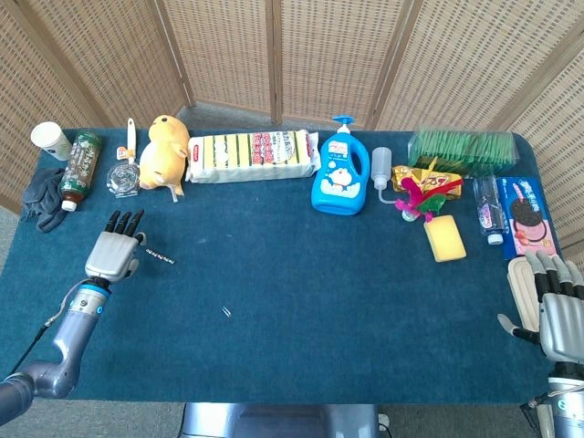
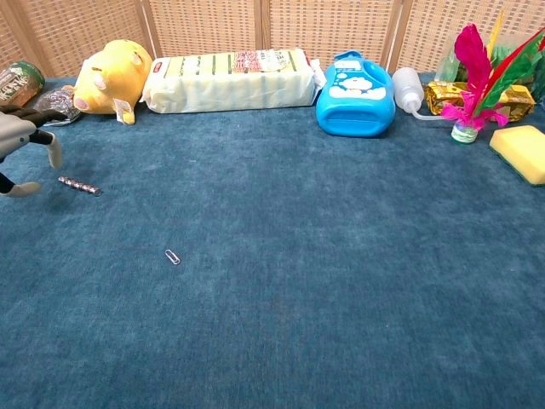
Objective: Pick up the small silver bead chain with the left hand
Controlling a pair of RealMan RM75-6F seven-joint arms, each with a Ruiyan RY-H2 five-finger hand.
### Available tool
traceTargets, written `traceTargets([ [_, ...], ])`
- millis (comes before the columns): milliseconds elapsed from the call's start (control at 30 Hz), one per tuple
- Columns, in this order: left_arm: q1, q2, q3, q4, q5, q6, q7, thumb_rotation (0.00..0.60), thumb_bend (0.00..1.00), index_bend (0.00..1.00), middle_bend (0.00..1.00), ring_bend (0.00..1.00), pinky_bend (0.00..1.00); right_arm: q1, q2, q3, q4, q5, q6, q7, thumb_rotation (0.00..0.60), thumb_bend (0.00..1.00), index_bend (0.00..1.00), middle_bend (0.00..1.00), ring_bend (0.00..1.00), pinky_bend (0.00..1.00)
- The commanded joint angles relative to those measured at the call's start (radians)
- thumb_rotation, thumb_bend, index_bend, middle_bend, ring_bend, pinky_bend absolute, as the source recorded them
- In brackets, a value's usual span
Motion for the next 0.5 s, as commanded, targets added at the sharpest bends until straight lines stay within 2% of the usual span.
traceTargets([
  [33, -0.007, -0.013, -0.002, 0.007, -0.011, -0.006, 0.006, 0.600, 0.63, 0.38, 0.00, 0.00, 0.00, 0.000, 0.001, 0.001, 0.000, 0.001, 0.000, 0.003, 0.562, 0.00, 0.00, 0.00, 0.00, 0.00],
  [500, -0.031, -0.046, -0.009, 0.023, -0.051, -0.017, 0.043, 0.600, 0.63, 0.42, 0.00, 0.00, 0.00, 0.001, 0.004, 0.001, 0.002, 0.002, -0.002, 0.014, 0.573, 0.00, 0.00, 0.00, 0.00, 0.00],
])
